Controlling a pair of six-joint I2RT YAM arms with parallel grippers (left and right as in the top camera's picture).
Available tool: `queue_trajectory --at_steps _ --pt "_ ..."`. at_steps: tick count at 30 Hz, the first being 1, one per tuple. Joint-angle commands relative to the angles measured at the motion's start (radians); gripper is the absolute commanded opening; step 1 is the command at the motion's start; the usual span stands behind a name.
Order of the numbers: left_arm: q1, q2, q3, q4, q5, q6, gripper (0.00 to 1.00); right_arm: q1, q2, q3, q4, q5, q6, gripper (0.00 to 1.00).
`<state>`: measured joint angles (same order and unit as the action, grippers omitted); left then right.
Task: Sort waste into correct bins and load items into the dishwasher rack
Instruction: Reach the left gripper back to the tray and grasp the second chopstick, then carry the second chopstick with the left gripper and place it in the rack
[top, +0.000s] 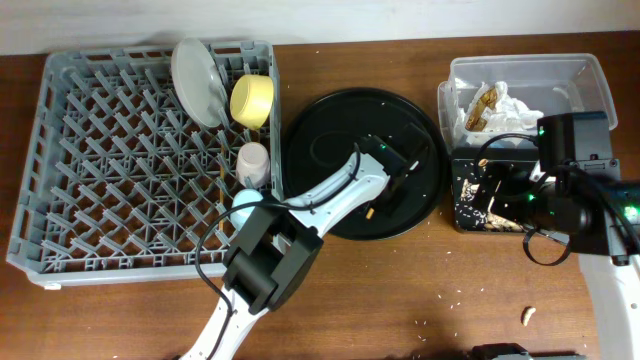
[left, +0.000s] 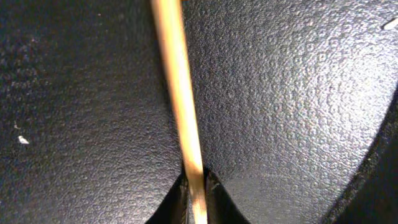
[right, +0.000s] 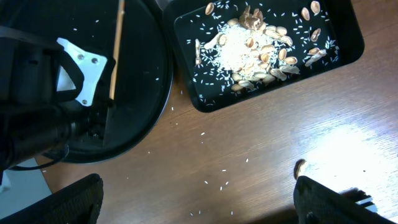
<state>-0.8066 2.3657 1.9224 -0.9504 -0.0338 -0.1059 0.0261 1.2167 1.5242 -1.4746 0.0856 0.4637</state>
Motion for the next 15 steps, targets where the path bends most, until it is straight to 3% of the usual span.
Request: queue_trajectory --at_steps 1,7,15 --pt "0.009 0.058 -0.011 -0.012 -0.026 0.01 0.0 -0.007 0.004 0.01 -0.003 0.005 -0.003 0.99" --pt "0.019 0.058 0.06 -0.075 -0.026 0.01 0.0 -0.007 0.003 0.01 -0.003 0.005 -0.003 0.98" --pt "0.113 0.058 0.491 -0.429 -0.027 0.01 0.0 -0.007 0.003 0.01 -0.003 0.005 -0.003 0.99"
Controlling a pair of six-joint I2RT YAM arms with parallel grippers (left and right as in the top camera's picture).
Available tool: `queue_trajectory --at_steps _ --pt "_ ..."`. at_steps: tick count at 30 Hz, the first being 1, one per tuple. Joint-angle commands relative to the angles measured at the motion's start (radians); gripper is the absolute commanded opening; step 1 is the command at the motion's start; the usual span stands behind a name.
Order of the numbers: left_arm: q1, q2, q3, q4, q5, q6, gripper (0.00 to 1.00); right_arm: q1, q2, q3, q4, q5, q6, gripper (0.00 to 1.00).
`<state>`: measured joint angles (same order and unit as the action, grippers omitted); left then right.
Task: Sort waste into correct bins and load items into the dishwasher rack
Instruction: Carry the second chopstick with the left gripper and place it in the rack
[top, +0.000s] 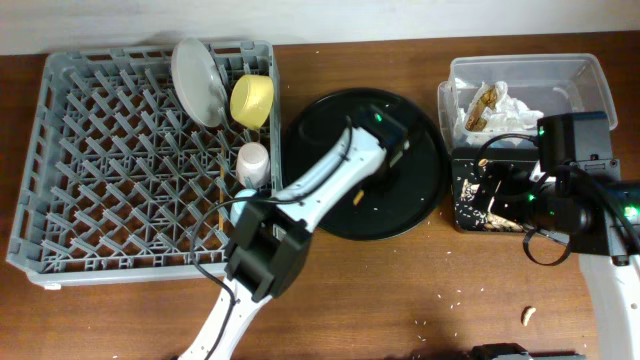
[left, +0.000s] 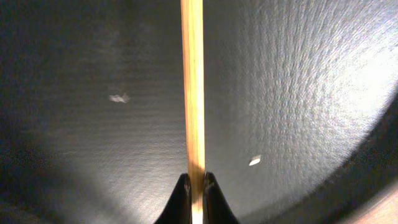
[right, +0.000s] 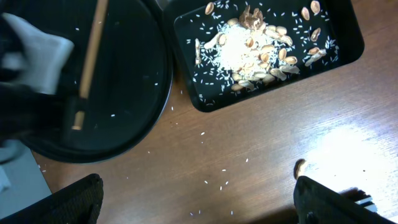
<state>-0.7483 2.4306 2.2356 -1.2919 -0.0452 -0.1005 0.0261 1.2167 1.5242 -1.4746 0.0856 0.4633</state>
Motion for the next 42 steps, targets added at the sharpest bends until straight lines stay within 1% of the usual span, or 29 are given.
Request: queue_trajectory --at_steps 1,3,7,12,15,17,20,21,24,26,30,35,39,42 --pt "0.071 -0.007 0.23 -0.13 -0.015 0.005 0.0 -0.007 0.003 0.01 -0.003 0.005 -0.003 0.98" --pt "0.114 -0.007 0.353 -0.235 -0.015 0.005 0.0 -0.007 0.004 0.01 -0.003 0.005 -0.003 0.98" --pt "0.179 -0.007 0.495 -0.398 -0.015 0.004 0.0 -0.007 0.003 0.01 0.002 0.004 -0.002 0.98" --pt "0.232 -0.088 0.496 -0.397 0.024 0.004 0.0 -0.007 0.004 0.01 0.008 -0.004 -0.002 0.98" --pt "0.233 -0.178 0.462 -0.397 0.0 0.005 0.0 -0.007 0.004 0.01 0.009 -0.013 -0.002 0.99" --pt "0.233 -0.238 0.415 -0.396 -0.068 0.005 0.0 -0.007 0.003 0.01 0.009 -0.014 -0.002 0.99" --pt "0.249 -0.371 0.271 -0.397 -0.183 -0.019 0.0 -0.007 0.004 0.01 0.011 -0.014 -0.002 0.98" --pt "0.27 -0.439 0.181 -0.396 -0.215 -0.044 0.0 -0.007 0.003 0.01 0.013 -0.014 -0.002 0.99" --pt "0.346 -0.565 -0.019 -0.396 -0.22 -0.117 0.0 -0.007 0.003 0.01 0.02 -0.014 -0.002 0.98" --pt "0.388 -0.611 -0.121 -0.392 -0.205 -0.128 0.0 -0.007 0.004 0.01 0.025 -0.014 -0.002 0.98" --pt "0.426 -0.635 -0.293 -0.342 -0.202 -0.127 0.0 -0.007 0.004 0.01 0.031 -0.014 -0.002 0.98" --pt "0.439 -0.635 -0.539 -0.163 -0.199 -0.135 0.0 -0.007 0.004 0.01 0.02 -0.014 -0.003 0.99" --pt "0.491 -0.635 -0.642 -0.094 -0.148 -0.143 0.0 -0.007 0.004 0.01 0.018 -0.014 -0.003 0.99" --pt "0.558 -0.635 -0.691 -0.046 -0.074 -0.129 0.0 -0.007 0.004 0.01 0.02 -0.014 -0.003 0.98"
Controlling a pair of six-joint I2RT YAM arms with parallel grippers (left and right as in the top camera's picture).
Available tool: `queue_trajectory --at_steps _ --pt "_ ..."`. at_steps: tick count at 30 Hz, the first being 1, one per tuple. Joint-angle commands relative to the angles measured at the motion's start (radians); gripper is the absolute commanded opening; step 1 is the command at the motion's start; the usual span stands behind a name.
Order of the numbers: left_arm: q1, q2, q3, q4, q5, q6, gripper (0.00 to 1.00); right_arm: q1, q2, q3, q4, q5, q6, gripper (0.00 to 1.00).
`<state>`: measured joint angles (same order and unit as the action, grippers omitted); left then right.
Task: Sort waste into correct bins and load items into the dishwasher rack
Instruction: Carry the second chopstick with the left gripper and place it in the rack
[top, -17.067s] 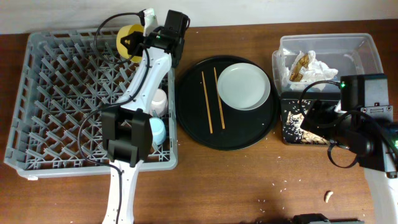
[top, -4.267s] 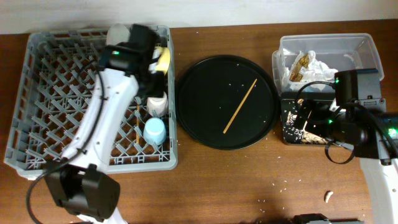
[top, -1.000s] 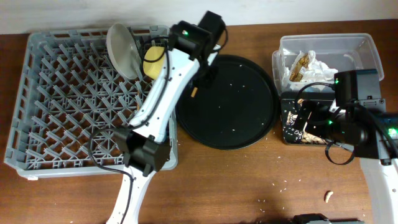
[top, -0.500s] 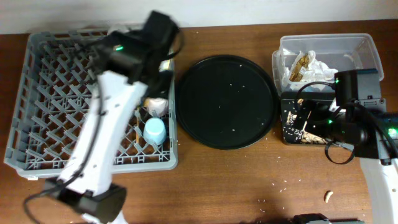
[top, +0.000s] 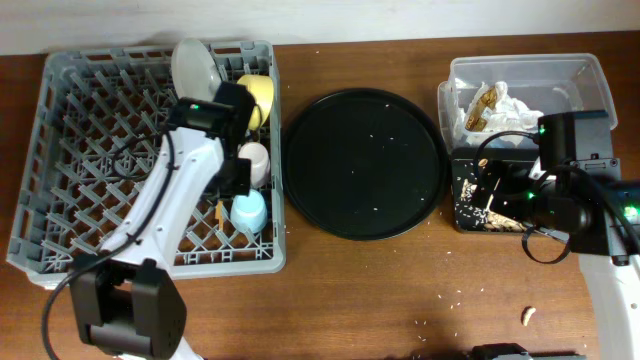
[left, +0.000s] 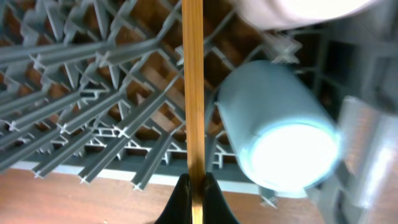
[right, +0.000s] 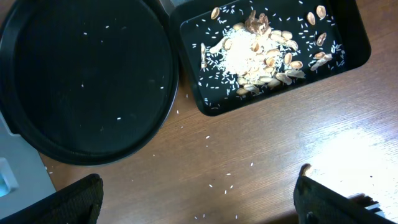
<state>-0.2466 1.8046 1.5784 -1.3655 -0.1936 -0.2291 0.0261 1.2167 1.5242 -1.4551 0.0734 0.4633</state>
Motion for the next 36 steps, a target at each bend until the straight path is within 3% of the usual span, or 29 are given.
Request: queue_trajectory --at_steps 1,11,20,24,36 --pt "0.065 -0.009 -0.043 0.036 0.074 0.01 0.0 -0.007 0.004 0.01 0.0 -0.002 -0.003 0.98" --pt "0.074 -0.007 -0.206 0.189 0.073 0.021 0.0 -0.007 0.004 0.01 0.0 -0.002 -0.003 0.99" --pt "0.074 -0.006 -0.218 0.206 0.066 0.021 0.27 -0.007 0.003 0.01 0.001 -0.002 -0.002 0.98" --pt "0.074 -0.006 -0.211 0.202 0.067 0.021 0.3 -0.007 0.003 0.01 0.001 -0.002 -0.002 0.99" --pt "0.073 -0.038 0.158 -0.017 0.106 0.021 0.3 -0.007 0.004 0.01 0.023 -0.014 -0.002 0.99"
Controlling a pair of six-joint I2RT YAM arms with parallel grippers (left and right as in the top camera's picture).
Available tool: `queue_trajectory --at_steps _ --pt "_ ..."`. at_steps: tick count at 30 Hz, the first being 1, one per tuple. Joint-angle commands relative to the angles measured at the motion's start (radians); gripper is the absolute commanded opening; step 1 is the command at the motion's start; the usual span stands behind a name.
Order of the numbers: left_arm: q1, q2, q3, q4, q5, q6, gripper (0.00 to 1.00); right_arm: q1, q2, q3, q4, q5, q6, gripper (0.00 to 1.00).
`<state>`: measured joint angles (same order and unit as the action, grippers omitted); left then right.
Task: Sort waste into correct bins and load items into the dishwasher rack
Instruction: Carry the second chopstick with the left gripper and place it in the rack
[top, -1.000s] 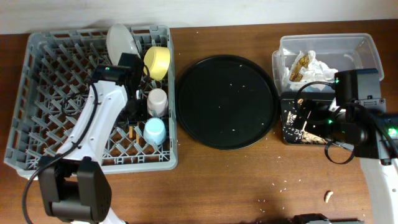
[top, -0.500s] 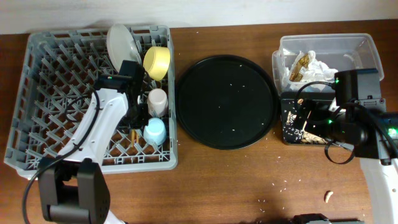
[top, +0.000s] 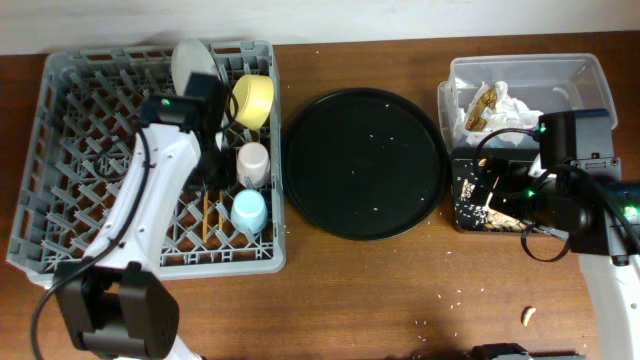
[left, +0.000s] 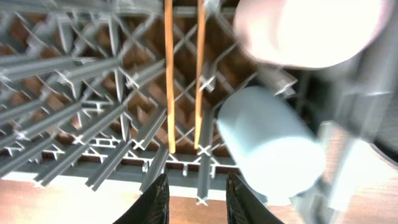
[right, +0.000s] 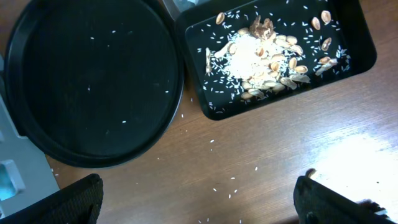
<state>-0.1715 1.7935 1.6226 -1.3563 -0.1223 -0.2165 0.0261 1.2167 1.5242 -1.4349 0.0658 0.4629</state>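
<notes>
Two wooden chopsticks (left: 168, 74) lie side by side in the grey dishwasher rack (top: 60, 150), left of the blue cup (left: 270, 146) and the pale pink cup (left: 311, 31). My left gripper (left: 197, 202) hangs open just above them with nothing between its fingers. A grey plate (top: 190, 60) and a yellow cup (top: 252, 100) stand at the rack's back. My right gripper (right: 199, 205) is wide open and empty over the bare table, in front of the black bin (right: 280, 56) of rice and nut shells.
The black round tray (top: 365, 165) holds only rice grains. A clear bin (top: 525, 80) with paper waste stands at the back right. One nut shell (right: 309, 173) and scattered rice lie on the table by the right gripper.
My left gripper was shut on a chopstick over the rack beside the blue cup. Now it is open and that chopstick lies in the rack next to another one. The right arm barely shifted.
My left gripper was shut on a chopstick on the black round tray, and still over the tray a moment later. Then it held the chopstick over the rack by the blue cup. Now the chopstick rests in the rack and the gripper is open.
</notes>
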Motion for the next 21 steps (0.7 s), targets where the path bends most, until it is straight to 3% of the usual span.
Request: queue_trajectory --at_steps 1,10,15,16,17,21 --pt "-0.003 -0.044 0.19 -0.042 0.084 0.009 0.3 -0.007 0.005 0.01 0.003 -0.006 -0.002 0.98" --pt "-0.084 -0.123 0.275 0.015 0.372 0.139 0.31 -0.007 0.01 0.011 0.006 -0.042 -0.013 0.99" --pt "-0.143 -0.137 0.275 0.064 0.394 0.165 0.4 -0.007 -0.008 0.044 -0.042 -0.085 -0.093 0.99" --pt "-0.149 -0.136 0.274 0.061 0.393 0.165 0.61 -0.007 -0.016 0.071 -0.07 -0.084 -0.114 0.99" --pt "-0.154 -0.136 0.274 0.063 0.393 0.165 1.0 -0.007 -0.024 0.1 -0.096 -0.084 -0.133 0.99" --pt "-0.156 -0.136 0.274 0.062 0.385 0.165 1.0 -0.007 -0.057 0.267 -0.2 -0.081 -0.195 0.98"
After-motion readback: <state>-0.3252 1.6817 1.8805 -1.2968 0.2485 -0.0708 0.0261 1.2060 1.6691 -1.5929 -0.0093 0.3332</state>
